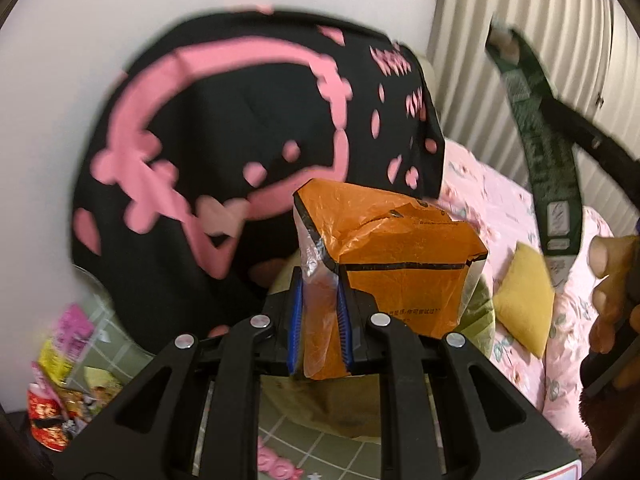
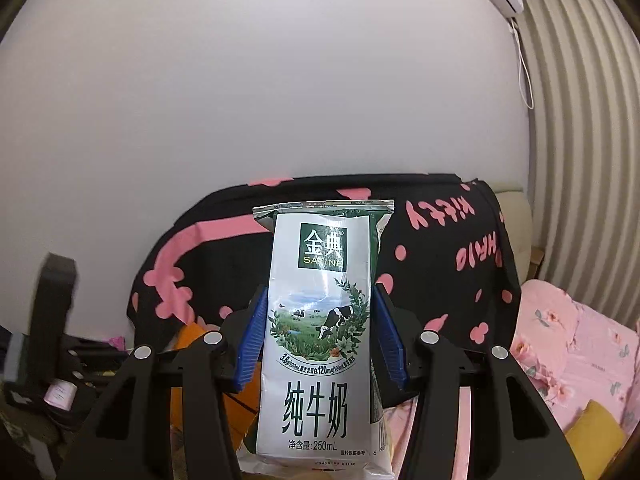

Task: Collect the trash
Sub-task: 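Carry the orange bag and milk carton into the yellow-green trash bag and release, then grasp the red cup with the left gripper while the right gripper grasps the snack wrapper, then carry the red cup and snack wrapper into the trash bag and release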

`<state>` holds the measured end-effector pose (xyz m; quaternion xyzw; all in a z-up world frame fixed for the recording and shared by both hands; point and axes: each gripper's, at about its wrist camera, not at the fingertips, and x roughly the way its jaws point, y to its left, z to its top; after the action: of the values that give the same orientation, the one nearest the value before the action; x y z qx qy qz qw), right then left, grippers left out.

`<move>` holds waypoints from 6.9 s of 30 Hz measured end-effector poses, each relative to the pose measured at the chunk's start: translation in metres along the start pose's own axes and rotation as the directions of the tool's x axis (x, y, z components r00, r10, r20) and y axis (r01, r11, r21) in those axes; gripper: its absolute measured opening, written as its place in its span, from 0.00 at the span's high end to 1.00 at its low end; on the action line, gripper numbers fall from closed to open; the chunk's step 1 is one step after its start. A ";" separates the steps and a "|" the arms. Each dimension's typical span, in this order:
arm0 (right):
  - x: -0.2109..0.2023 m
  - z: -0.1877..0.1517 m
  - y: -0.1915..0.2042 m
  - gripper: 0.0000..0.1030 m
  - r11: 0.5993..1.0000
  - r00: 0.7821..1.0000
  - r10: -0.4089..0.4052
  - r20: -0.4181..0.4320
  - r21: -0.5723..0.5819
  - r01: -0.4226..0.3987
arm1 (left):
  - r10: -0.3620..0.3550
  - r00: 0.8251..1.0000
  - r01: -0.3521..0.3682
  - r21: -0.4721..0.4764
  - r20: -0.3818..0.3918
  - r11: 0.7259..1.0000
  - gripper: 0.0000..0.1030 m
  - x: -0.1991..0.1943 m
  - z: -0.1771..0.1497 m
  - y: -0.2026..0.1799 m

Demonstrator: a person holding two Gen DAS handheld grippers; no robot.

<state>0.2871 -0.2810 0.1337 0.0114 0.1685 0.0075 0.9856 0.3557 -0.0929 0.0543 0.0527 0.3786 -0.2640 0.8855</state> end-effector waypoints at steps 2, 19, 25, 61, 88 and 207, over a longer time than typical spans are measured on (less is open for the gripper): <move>0.005 -0.004 -0.005 0.53 1.000 1.000 0.006 -0.017 0.009 -0.006 | -0.013 0.999 0.013 -0.013 -0.045 1.000 0.85 0.018 -0.003 -0.003; 0.041 -0.047 0.046 0.53 0.975 0.965 0.211 -0.154 -0.043 -0.220 | -0.092 0.995 0.082 -0.269 -0.024 0.960 0.57 0.009 -0.028 0.058; 0.079 -0.093 0.063 0.53 0.987 0.943 0.097 -0.317 -0.093 -0.132 | -0.012 1.000 0.005 -0.323 -0.018 0.946 0.57 -0.015 -0.063 0.088; 0.056 -0.098 0.175 0.48 0.973 0.930 0.202 -0.305 -0.041 -0.225 | 0.404 0.913 -0.288 -0.610 0.059 0.739 0.52 -0.152 -0.201 0.280; 0.136 -0.189 0.345 0.48 0.884 0.713 0.336 -0.615 -0.055 -0.464 | 0.405 0.914 -0.322 -0.619 -0.008 0.716 0.52 -0.150 -0.225 0.323; 0.037 -0.041 0.013 0.74 0.997 0.968 -0.015 -0.251 -0.074 -0.004 | -0.404 0.911 0.381 -0.213 -0.076 0.900 0.97 0.041 -0.028 0.017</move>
<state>0.3084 -0.2669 0.0835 -0.0266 0.2916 0.0124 0.9561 0.3694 -0.0878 0.0043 -0.0954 0.4570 -0.3958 0.7908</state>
